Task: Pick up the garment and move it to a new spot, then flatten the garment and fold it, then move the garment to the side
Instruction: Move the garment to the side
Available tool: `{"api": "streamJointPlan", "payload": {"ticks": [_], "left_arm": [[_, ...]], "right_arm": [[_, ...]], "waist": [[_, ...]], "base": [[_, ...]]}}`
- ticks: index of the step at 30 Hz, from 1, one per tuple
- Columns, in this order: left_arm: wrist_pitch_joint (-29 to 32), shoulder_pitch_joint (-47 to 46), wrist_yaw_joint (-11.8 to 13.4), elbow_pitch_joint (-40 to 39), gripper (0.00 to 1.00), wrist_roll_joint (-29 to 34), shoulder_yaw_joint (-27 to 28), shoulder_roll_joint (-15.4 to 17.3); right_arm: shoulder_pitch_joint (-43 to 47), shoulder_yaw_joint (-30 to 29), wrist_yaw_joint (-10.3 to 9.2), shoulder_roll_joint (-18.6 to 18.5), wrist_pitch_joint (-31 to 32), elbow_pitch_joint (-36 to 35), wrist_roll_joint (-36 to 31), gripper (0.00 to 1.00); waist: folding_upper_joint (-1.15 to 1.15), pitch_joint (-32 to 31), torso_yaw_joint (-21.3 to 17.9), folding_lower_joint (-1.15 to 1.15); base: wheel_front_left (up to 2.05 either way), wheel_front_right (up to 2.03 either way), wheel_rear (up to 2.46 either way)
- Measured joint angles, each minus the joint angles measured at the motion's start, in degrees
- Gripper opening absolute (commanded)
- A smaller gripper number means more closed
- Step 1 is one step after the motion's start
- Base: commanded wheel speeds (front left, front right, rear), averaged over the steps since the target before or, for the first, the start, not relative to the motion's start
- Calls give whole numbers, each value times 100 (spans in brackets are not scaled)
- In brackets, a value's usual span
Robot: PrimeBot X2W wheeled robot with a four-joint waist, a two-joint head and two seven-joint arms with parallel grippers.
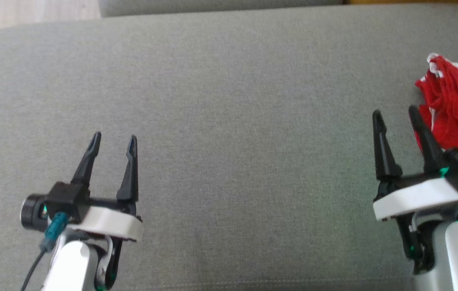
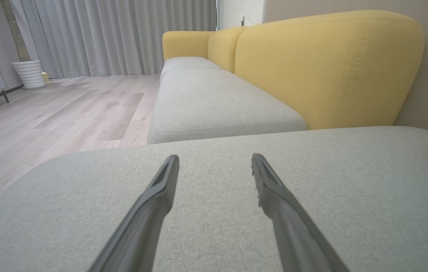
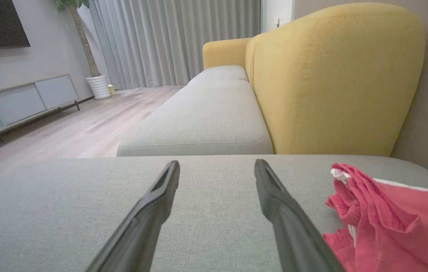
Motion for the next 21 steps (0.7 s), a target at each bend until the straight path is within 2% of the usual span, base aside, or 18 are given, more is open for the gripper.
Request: {"api": "streamJointPlan", "payload": {"ticks": [9, 21], "left_arm": [[0, 433, 8, 8, 100, 1, -48, 4], [5, 682, 54, 24, 100, 3, -156, 69]], "right_arm": [[501, 78, 0, 11, -209, 204, 187, 100], [1033, -104, 0, 27, -170, 53, 169, 100]], "waist": [[0, -429, 157, 0], [0, -708, 189, 0]], "base": [[0, 0, 0], [0, 0, 0]]}}
